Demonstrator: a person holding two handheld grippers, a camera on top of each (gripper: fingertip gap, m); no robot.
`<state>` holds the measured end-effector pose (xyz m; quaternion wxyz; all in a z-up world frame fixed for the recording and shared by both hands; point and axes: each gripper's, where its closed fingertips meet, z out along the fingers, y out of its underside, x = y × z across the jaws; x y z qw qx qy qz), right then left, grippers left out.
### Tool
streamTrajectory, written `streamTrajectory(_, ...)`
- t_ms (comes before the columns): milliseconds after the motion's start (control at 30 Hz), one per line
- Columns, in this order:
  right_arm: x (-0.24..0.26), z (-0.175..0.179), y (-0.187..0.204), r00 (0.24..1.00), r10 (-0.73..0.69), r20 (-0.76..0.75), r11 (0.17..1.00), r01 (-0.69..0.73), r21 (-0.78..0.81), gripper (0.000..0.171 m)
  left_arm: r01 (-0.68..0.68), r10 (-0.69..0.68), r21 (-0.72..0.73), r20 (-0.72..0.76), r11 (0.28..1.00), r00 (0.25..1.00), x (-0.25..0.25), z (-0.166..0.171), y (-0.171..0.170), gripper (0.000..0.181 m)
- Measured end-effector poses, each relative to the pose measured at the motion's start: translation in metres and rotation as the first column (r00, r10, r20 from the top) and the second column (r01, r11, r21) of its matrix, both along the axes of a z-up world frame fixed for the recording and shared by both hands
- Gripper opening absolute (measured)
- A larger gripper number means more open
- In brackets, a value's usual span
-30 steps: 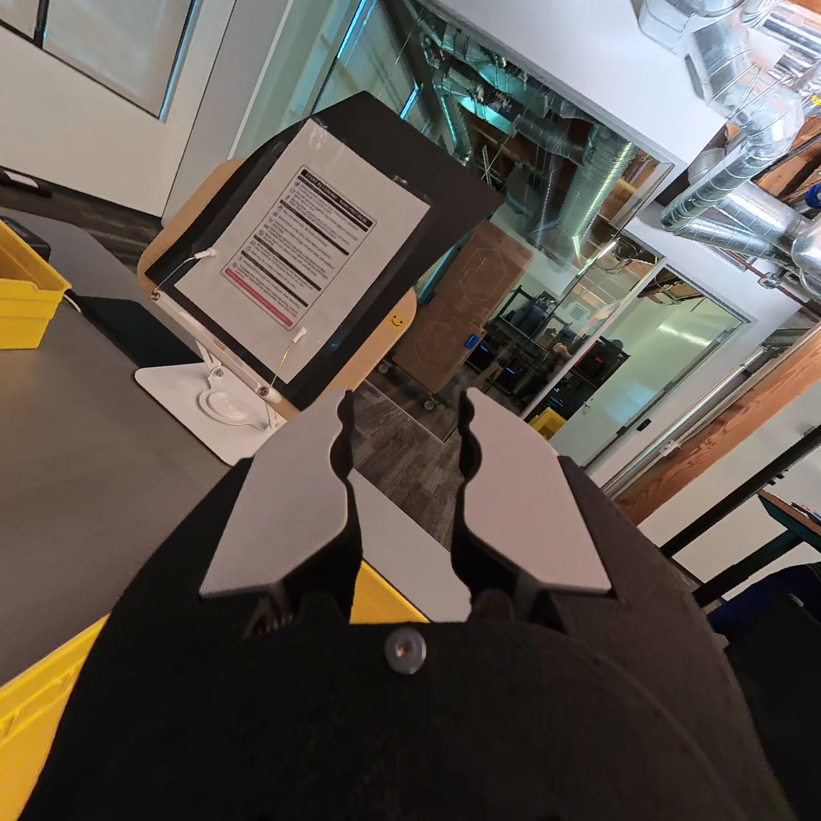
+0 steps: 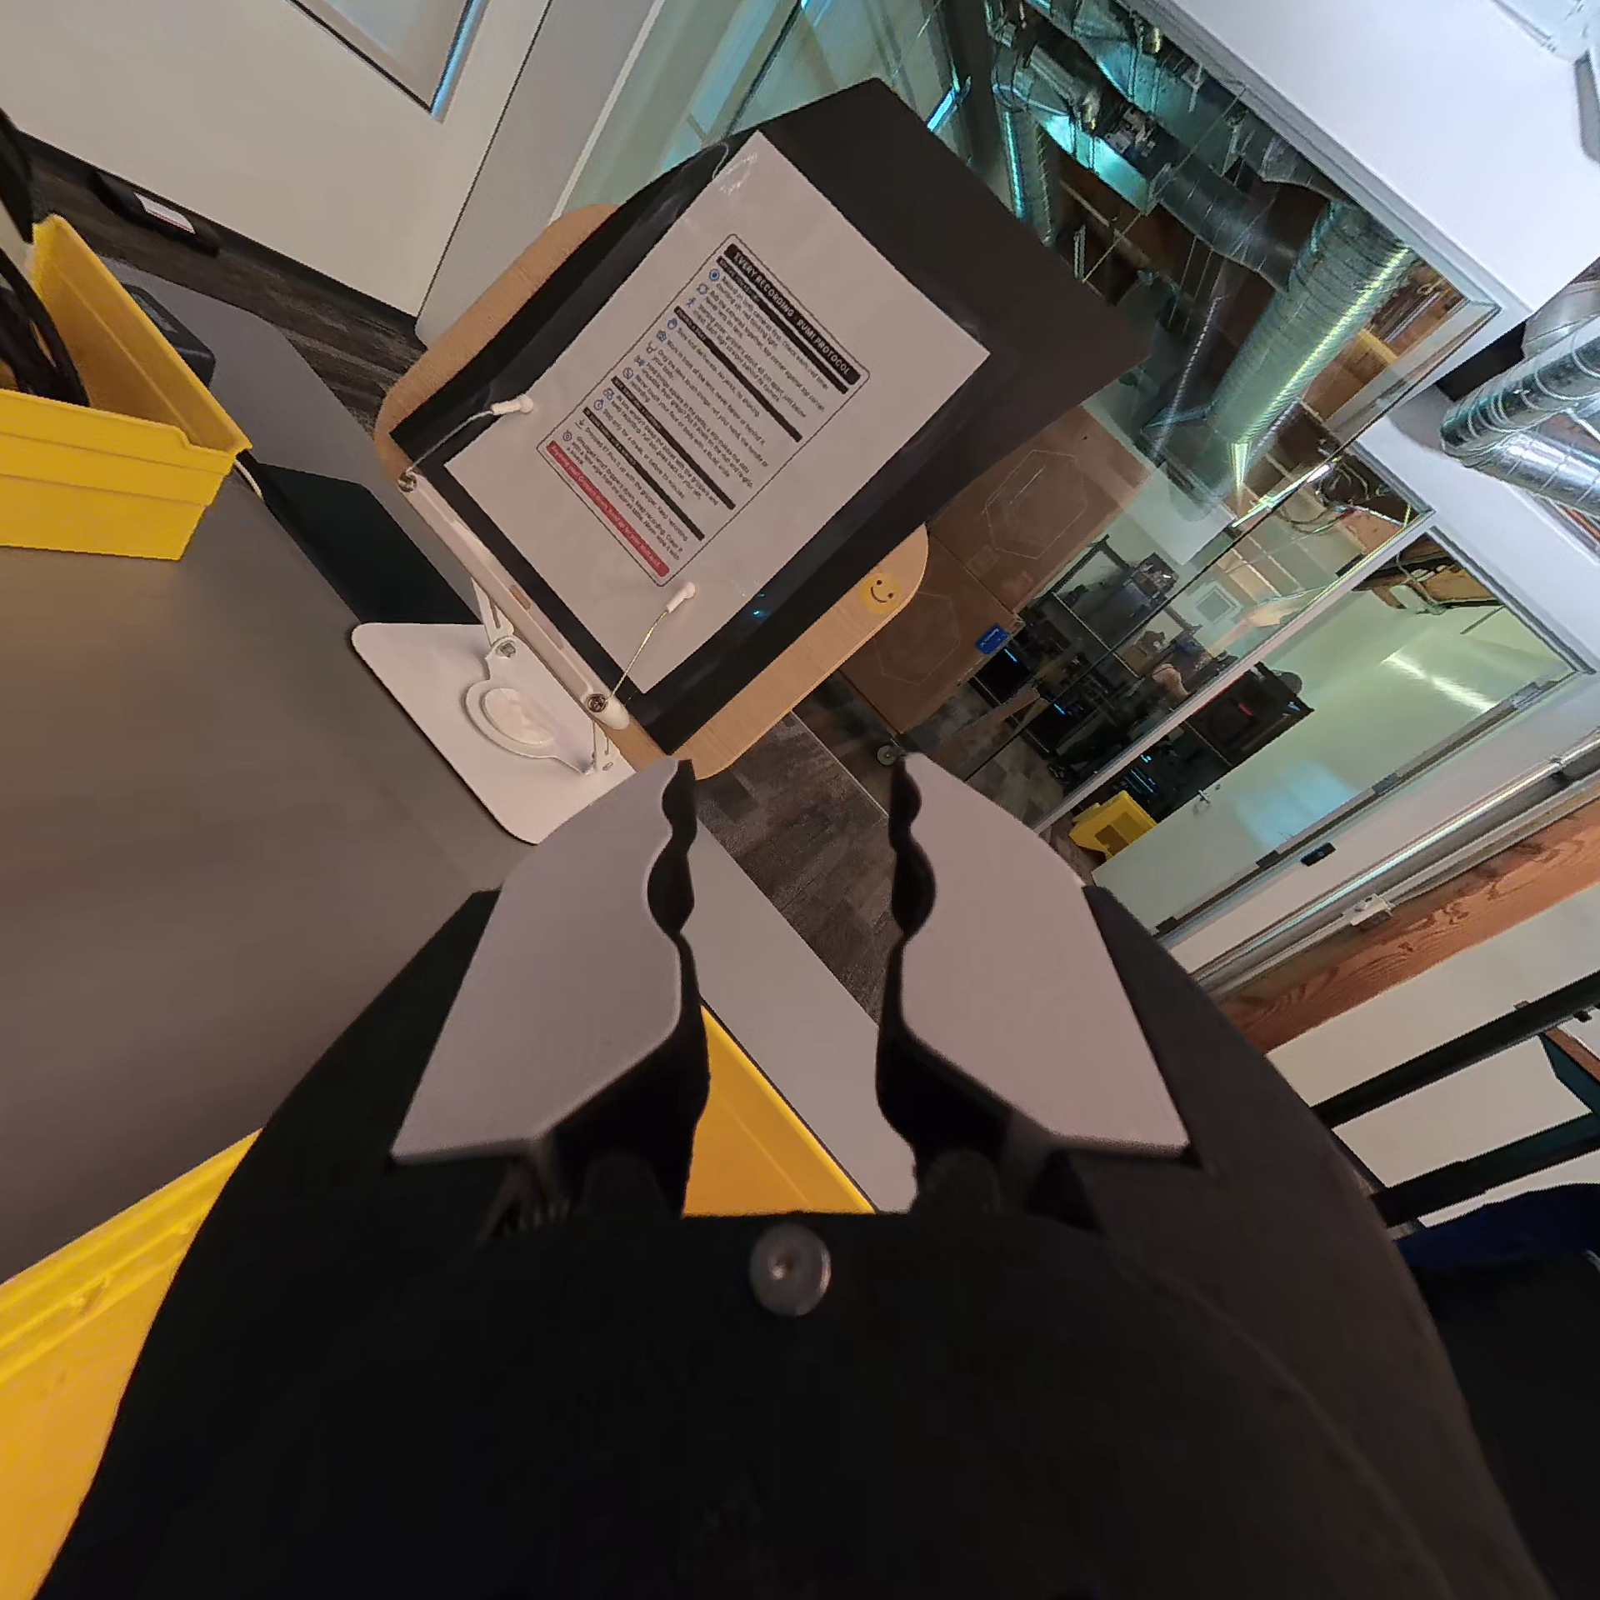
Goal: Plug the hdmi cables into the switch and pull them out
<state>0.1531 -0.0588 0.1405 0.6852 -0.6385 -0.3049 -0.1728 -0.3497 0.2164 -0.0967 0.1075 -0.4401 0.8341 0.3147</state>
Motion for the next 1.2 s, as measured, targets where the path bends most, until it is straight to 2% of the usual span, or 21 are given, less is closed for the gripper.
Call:
streamTrajectory(33, -0.001, 0.001, -0.001, 1.000, 0.003, 0.001, 1.000, -0.003, 0.004, 0.043, -0.002, 0.002, 0.010, -0.013, 1.000, 1.000, 0.000, 0.005, -0.001, 0.015)
streamTrajectory(500, -0.007, 0.021, -0.023, 0.997, 0.069, -0.023, 0.995, -0.067, 0.070, 0.041, -0.106, 0.115, 0.146, -0.054, 0.984, 0.992, 0.002, 0.101, -0.024, 0.014)
streamTrajectory(667, -0.007, 0.018, -0.021, 0.997, 0.078, -0.029, 0.995, -0.076, 0.058, 0.041, -0.119, 0.137, 0.233, -0.064, 0.965, 0.988, 0.002, 0.151, -0.035, 0.014)
streamTrajectory(833, -0.012, 0.020, -0.023, 0.994, 0.102, -0.035, 0.993, -0.100, 0.062, 0.041, -0.125, 0.154, 0.346, -0.058, 0.930, 0.986, 0.004, 0.218, -0.049, 0.014)
streamTrajectory(1067, -0.020, 0.022, -0.028, 0.990, 0.136, -0.039, 0.989, -0.133, 0.064, 0.041, -0.133, 0.101, 0.434, 0.096, 0.891, 0.990, 0.043, 0.312, -0.088, 0.014)
streamTrajectory(1200, -0.030, 0.022, -0.030, 0.984, 0.176, -0.041, 0.983, -0.173, 0.063, 0.041, -0.095, -0.016, 0.392, 0.269, 0.915, 0.963, 0.094, 0.328, -0.124, 0.014)
